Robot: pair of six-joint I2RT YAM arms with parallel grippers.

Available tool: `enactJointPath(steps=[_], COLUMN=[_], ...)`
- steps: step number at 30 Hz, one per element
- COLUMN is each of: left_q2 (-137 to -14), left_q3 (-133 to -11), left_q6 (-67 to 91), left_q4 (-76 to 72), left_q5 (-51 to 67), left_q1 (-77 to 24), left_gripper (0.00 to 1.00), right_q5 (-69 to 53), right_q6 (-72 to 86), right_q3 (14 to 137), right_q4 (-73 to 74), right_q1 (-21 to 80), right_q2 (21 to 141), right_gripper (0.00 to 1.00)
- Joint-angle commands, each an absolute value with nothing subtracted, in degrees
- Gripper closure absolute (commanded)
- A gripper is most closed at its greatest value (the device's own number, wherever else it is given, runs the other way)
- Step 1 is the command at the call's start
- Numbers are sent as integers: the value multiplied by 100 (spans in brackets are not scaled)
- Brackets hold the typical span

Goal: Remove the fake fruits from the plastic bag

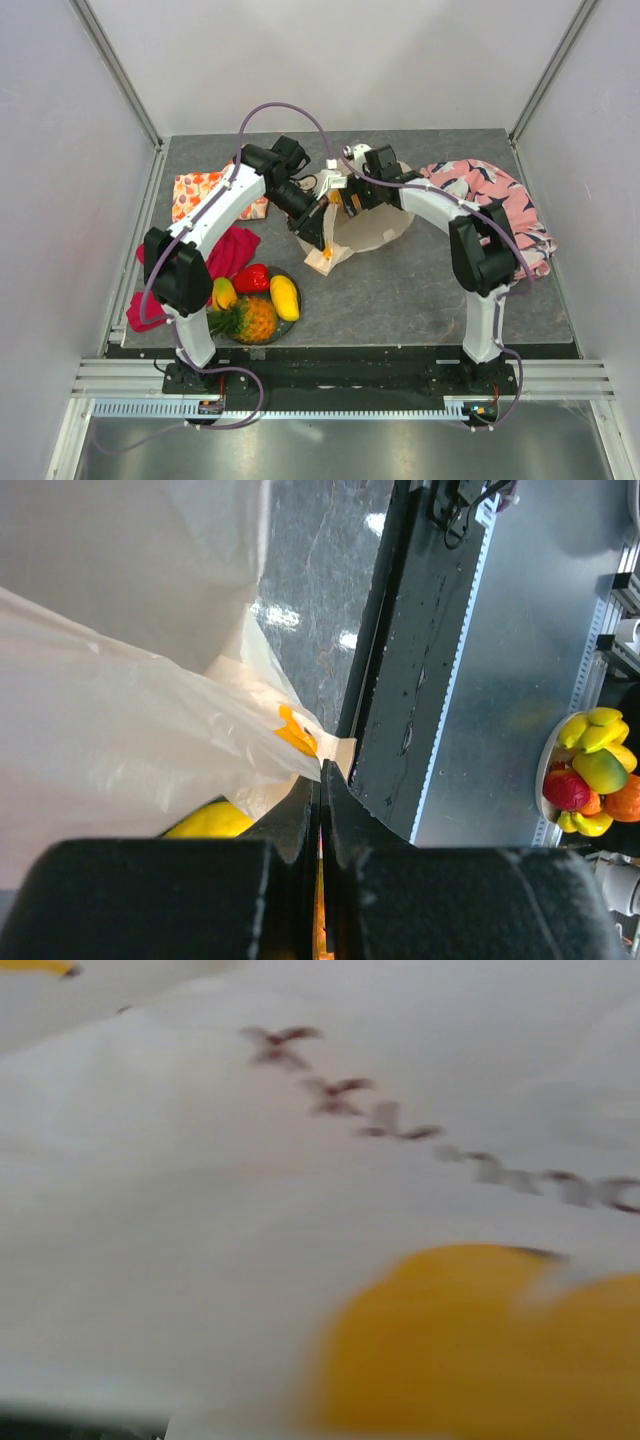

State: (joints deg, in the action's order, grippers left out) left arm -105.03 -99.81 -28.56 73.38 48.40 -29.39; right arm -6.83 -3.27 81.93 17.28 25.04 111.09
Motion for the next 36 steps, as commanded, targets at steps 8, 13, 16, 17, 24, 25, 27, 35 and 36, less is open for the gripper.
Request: enactJointPath(steps=[8, 13, 16, 17, 24, 25, 27, 35, 36], left_q2=[-11030, -10995, -10750, -10645, -9380, -9334, -9412, -10608, -10626], left_q3=[-10784, -10969, -10689, -10583, -9695, -9520, -9510, -10599, -10547], left_q6=[-3041, -3286, -3575, -3638, -3964, -3877, -3806, -3797, -3806], left_q4=[7515, 7891, 8234, 8314, 8728, 8606, 8298, 8069, 7955], left_q5=[5309, 5116, 5002, 4975, 4702, 4711, 4694, 4500, 4544], left_q1=[-2962, -2918, -2865, -2865, -2891, -2918, -3023, -3076, -3076], left_gripper=[98, 98, 98, 98, 98, 98, 98, 98, 98], right_q5=[-1064, -879, -809, -617, -1016, -1115, -1003, -1187, -1187], right_q6=[-738, -677, -685, -738, -1494, -1416, -1284, -1590, -1600], right_q3=[10873, 9481, 8128, 7756, 5696, 5591, 5581, 6643, 6749], right_q4=[1582, 1801, 1994, 2100, 3611, 3525, 3114, 2856, 2917], right_q1=[2558, 2129, 1786, 1706, 1274, 1396, 1695, 1828, 1819], right_q2=[13377, 12371, 11195, 10823, 6860, 6742, 6976, 8612, 8900], right_gripper=[15, 16, 14, 14, 9, 8, 6, 8, 8])
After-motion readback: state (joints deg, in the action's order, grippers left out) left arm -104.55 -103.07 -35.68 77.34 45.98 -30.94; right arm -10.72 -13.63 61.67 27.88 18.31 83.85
